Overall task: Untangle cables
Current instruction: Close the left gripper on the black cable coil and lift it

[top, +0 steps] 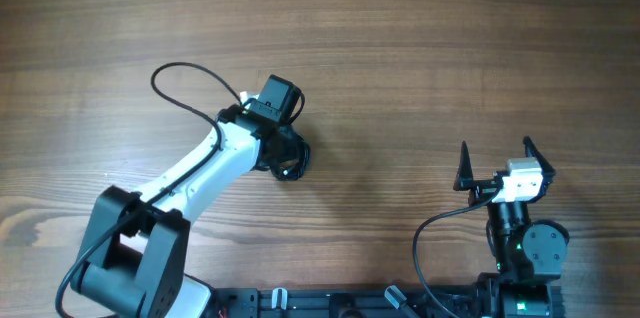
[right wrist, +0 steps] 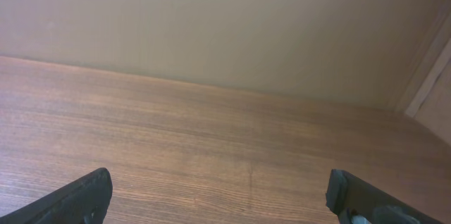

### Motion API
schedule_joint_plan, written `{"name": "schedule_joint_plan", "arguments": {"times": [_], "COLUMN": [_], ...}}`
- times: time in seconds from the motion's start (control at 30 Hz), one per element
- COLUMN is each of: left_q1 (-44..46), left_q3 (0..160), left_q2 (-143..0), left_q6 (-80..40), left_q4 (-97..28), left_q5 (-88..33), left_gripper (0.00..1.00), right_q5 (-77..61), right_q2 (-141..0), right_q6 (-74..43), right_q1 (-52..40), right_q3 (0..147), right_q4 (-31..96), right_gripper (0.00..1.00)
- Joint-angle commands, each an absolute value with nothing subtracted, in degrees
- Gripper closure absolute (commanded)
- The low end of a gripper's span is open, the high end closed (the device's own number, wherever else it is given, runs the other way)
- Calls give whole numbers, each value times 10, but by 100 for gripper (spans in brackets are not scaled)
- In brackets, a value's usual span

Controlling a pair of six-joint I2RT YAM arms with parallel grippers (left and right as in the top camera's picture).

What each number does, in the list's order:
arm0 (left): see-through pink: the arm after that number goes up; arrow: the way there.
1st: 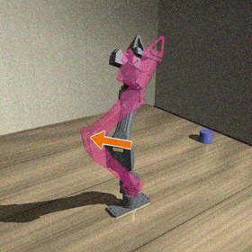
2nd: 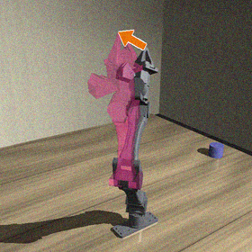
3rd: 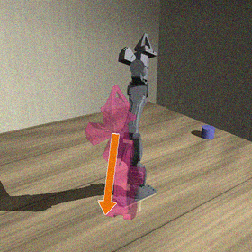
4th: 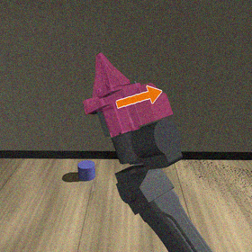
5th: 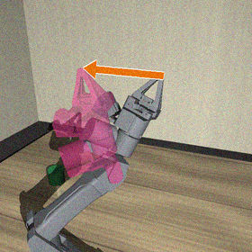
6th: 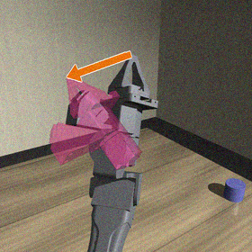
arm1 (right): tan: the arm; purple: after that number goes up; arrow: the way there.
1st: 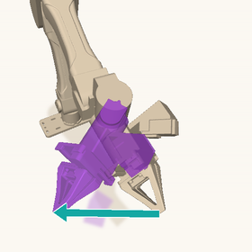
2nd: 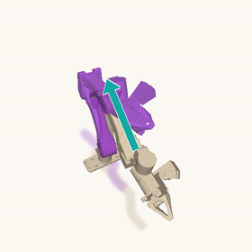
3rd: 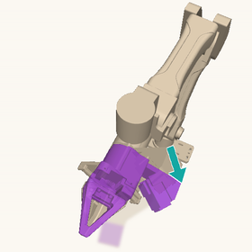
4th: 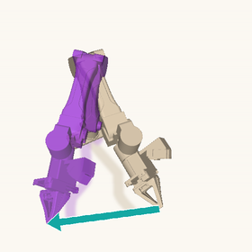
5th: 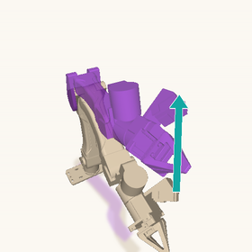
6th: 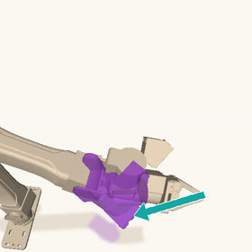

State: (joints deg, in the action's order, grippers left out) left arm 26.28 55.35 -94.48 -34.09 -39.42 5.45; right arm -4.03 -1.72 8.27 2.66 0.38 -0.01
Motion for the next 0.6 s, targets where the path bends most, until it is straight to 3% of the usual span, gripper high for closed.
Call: {"name": "schedule_joint_plan", "arguments": {"times": [0.0,0.17,0.27,0.57], "left_q1": [261,261,261,261], "left_q3": [555,555,555,556], "left_q2": [-975,-988,-988,-957], "left_q6": [-251,-268,-275,-307], "left_q4": [-406,-410,-410,-418], "left_q5": [50,50,49,-7], "left_gripper": [51,68,95,96], "right_q5": [-39,-39,-39,-39], "right_q2": [-17,-17,-17,-17], "right_q6": [90,90,90,90], "right_q1": [24,24,24,24], "right_q3": [3,3,3,3], "right_q4": [-1,-1,-1,-1], "right_gripper": [0,0,0,0]}}
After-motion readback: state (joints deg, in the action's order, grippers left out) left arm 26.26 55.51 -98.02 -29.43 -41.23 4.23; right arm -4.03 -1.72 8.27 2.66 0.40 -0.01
